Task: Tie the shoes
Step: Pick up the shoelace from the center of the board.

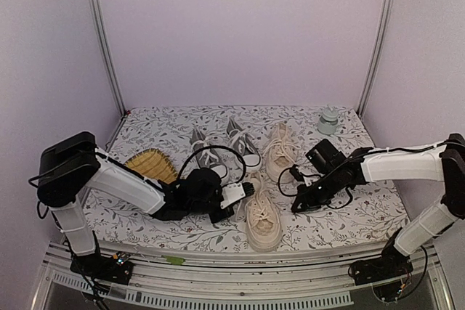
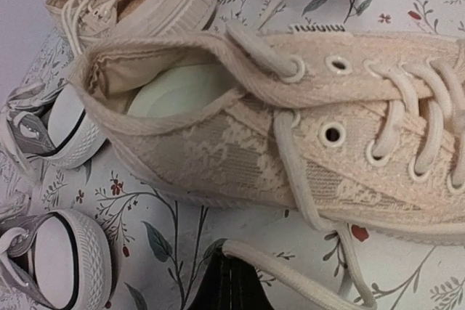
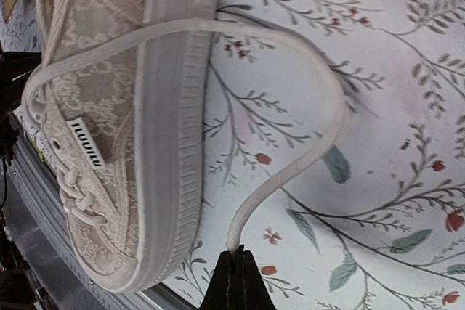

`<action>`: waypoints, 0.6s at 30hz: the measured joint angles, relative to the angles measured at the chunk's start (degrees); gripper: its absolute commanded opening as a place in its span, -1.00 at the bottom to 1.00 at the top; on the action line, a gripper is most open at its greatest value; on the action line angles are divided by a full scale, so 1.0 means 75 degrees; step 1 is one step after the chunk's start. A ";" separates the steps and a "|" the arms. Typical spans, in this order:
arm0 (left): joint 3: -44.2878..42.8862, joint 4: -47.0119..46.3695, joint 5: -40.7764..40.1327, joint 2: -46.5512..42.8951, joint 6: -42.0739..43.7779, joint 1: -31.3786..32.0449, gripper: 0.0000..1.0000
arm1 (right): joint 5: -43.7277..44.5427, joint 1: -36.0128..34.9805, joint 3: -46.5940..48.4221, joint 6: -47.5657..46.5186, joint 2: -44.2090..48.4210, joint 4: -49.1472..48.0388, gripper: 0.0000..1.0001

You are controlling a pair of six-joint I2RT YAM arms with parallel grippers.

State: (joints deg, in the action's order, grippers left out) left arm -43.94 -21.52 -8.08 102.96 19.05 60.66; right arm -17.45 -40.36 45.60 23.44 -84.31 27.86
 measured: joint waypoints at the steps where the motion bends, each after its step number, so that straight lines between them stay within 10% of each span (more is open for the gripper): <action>1: -0.0082 -0.0093 0.0032 0.0134 0.0003 0.0015 -1.00 | -0.0195 -0.0128 -0.0003 0.0003 -0.0111 -0.0178 -0.99; 18: 0.0035 -0.0527 -0.0994 -0.0087 0.0638 -0.0029 -1.00 | -0.0810 -0.0294 0.0379 -0.0219 0.0280 -0.0303 -0.99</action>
State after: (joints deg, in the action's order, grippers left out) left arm -43.68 -25.47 -15.53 102.30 23.83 60.45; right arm -23.53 -42.57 48.45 21.80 -82.21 25.58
